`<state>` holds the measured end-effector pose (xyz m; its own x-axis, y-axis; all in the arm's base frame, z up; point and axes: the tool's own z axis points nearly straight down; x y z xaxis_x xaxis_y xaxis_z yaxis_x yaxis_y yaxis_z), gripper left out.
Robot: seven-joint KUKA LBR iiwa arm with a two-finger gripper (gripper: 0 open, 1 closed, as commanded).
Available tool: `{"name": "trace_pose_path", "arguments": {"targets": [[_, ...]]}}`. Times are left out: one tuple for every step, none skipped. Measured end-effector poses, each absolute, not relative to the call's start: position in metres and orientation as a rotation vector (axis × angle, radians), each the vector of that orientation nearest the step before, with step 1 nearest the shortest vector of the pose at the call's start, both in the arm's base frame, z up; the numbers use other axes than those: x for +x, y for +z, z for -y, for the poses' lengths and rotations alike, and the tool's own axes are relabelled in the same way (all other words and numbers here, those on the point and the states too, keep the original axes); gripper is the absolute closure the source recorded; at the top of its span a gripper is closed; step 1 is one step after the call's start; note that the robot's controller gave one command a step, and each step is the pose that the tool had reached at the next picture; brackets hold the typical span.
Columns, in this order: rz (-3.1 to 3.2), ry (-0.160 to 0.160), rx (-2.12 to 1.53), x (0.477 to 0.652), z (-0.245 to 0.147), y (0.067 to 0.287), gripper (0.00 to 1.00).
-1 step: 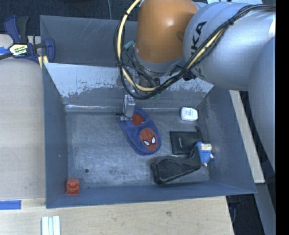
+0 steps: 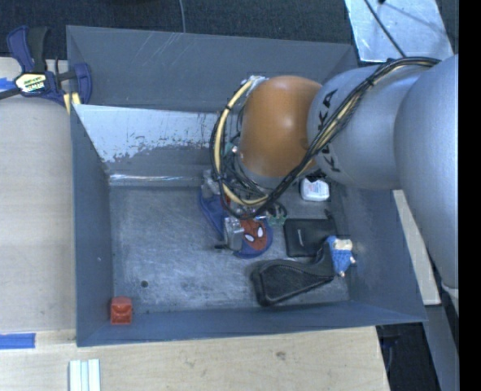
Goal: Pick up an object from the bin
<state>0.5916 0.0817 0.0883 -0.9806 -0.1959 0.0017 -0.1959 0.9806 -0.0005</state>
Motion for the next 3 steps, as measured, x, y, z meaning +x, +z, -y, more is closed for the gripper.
{"name": "trace_pose_path", "arguments": {"targets": [[3.102,-0.008,0.481,0.623,-0.059,0.070,0.00],[3.120,-0.008,0.480,0.627,-0.061,0.076,1.00],[3.107,0.001,0.523,0.591,-0.058,0.155,1.00]]}}
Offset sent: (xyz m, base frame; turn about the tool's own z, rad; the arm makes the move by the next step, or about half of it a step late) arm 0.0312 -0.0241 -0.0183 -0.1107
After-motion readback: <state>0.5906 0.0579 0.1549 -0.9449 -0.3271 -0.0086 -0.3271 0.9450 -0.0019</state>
